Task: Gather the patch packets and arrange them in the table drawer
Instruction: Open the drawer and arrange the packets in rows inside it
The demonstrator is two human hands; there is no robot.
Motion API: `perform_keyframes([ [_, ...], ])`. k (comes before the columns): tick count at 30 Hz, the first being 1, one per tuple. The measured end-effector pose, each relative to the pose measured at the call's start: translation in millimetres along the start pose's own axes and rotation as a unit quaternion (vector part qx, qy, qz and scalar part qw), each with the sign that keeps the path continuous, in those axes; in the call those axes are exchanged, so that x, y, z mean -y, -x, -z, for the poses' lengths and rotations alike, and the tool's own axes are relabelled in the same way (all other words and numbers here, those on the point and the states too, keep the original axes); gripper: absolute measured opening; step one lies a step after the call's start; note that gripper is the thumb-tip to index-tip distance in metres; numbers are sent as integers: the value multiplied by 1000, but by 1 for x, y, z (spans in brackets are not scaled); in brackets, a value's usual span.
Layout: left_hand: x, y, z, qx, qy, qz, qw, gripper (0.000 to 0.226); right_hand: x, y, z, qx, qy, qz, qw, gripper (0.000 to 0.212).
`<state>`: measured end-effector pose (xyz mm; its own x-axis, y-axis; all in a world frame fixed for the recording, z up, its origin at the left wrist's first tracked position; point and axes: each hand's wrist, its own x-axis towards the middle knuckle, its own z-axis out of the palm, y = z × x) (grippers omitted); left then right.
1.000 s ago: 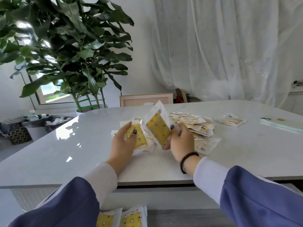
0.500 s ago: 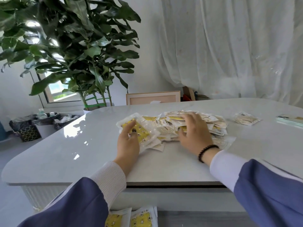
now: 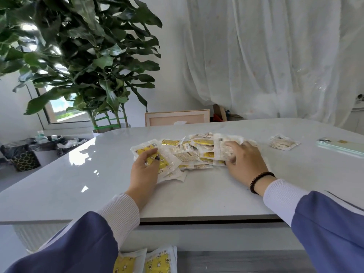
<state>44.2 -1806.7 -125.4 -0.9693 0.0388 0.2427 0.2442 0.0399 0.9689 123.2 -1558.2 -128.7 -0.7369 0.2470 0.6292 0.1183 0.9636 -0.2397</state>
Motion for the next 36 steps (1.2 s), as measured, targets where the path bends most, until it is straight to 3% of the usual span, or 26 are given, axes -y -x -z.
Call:
perform_keyframes([
  [3,0,0,-2,4,-14,1,1000,34,1,4,-1,-11,-14,59,998,72],
  [5,-1,1,-2,4,-17,2,1000,35,0,4,0,61,13,30,998,90],
  [8,0,0,-2,5,-14,-2,1000,39,0,5,0,140,37,-30,989,71],
  [11,-2,1,0,-41,40,-15,998,42,-1,4,2,74,48,-22,996,43],
  [14,-1,-2,7,-130,46,-11,990,43,0,3,5,5,-66,-39,997,32],
  [17,3,-4,10,-165,39,7,985,47,18,-2,14,-95,-252,-156,950,16],
  [19,4,-6,11,-159,31,23,986,50,35,-7,15,-127,-336,-191,913,18],
  [20,4,-7,10,-151,26,30,988,51,46,-9,13,-131,-340,-178,914,25],
  [23,5,-5,11,-137,36,38,989,52,82,-12,3,-120,-284,-87,947,65],
  [25,4,-5,13,-136,47,42,989,48,94,-17,-6,-108,-160,0,981,84],
  [27,2,-4,14,-140,60,39,988,44,99,-25,-16,-109,19,123,986,72],
  [29,1,-3,15,-146,65,33,987,43,108,-30,-22,-99,158,173,967,38],
  [31,2,-5,15,-150,69,34,986,41,121,-28,-32,12,179,136,974,28],
  [33,5,-6,16,-154,73,35,985,41,129,-24,-47,125,169,70,975,51],
  [34,5,-6,17,-155,73,36,985,41,131,-23,-52,156,164,44,973,58],
  [36,4,-6,17,-148,75,37,985,41,134,-22,-56,151,140,25,978,51],
])
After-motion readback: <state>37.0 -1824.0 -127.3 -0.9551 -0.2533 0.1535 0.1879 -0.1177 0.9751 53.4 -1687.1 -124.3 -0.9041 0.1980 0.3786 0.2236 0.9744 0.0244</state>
